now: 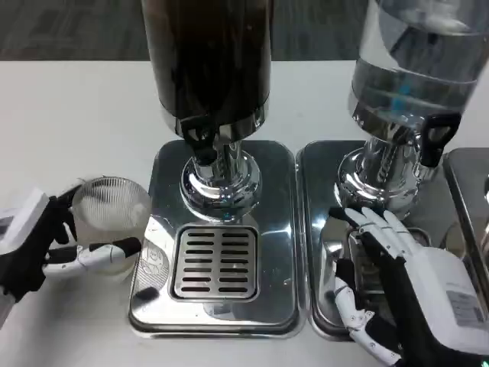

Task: Grasp the cup under the faucet to collect the drink, then remove the cup.

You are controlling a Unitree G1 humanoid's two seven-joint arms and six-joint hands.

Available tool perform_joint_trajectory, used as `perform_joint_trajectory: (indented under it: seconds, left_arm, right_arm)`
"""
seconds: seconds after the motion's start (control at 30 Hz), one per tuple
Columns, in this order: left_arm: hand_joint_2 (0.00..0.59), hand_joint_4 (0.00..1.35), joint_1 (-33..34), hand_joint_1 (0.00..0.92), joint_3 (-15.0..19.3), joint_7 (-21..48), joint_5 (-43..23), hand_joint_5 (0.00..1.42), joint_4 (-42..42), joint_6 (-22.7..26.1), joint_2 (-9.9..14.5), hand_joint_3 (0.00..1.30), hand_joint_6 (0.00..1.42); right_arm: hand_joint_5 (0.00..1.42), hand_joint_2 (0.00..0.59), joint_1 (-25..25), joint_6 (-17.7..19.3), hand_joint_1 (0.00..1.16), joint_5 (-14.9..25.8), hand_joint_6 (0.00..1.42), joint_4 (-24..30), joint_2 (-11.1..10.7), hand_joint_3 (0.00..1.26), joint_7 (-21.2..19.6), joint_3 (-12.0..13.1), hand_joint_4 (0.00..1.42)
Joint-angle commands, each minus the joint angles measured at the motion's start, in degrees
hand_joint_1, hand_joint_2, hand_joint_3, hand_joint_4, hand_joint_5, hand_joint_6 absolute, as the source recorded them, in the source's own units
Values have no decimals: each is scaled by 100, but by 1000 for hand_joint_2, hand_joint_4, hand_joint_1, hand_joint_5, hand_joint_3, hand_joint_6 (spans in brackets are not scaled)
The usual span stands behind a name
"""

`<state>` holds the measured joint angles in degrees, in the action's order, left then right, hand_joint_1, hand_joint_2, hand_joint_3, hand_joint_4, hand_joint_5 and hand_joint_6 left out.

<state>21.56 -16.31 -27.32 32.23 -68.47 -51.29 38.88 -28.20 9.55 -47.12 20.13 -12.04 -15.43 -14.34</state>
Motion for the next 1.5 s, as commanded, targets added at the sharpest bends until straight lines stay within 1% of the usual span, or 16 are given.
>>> perform_joint_trajectory:
  seconds: [0.03, 0.37, 0.6, 0.7, 0.93, 1.17, 1.37, 1.5]
  left_arm:
    - [208, 400, -45, 277, 54, -229, 0, 761, 5, -176, 32, 314, 887]
    - [204, 402, -282, 271, 242, -403, -86, 770, 108, -443, 130, 323, 911]
    - [204, 416, -486, 270, 468, -445, -179, 771, 279, -670, 217, 327, 917]
    - [204, 416, -561, 270, 603, -390, -220, 771, 360, -766, 217, 330, 918]
    - [204, 417, -558, 270, 733, -284, -211, 771, 485, -884, 119, 335, 922]
    - [204, 417, -341, 270, 633, -120, -140, 771, 540, -909, -100, 336, 913]
    - [206, 417, -242, 271, 638, -23, -152, 771, 549, -1024, -185, 336, 909]
    - [206, 417, -219, 272, 640, 32, -165, 771, 552, -1067, -211, 336, 908]
  right_arm:
    - [86, 586, 39, 36, 447, 45, 197, 10, -53, 210, 27, 6, 144]
    - [86, 586, 67, 39, 449, 40, 178, 6, -61, 210, 27, -9, 160]
    - [86, 586, 46, 47, 450, 60, 178, 25, -60, 210, 27, -8, 163]
    - [86, 586, 30, 52, 450, 68, 178, 34, -66, 209, 30, -3, 164]
    - [86, 586, -18, 70, 450, 67, 178, 75, -81, 207, 8, 12, 164]
    - [86, 586, -101, 72, 450, 79, 178, 114, -44, 208, -49, 28, 164]
    - [86, 586, -87, 47, 452, 45, 178, 80, 15, 209, -66, -9, 164]
    - [86, 585, -49, 57, 456, -13, 178, 79, 13, 209, -84, -31, 164]
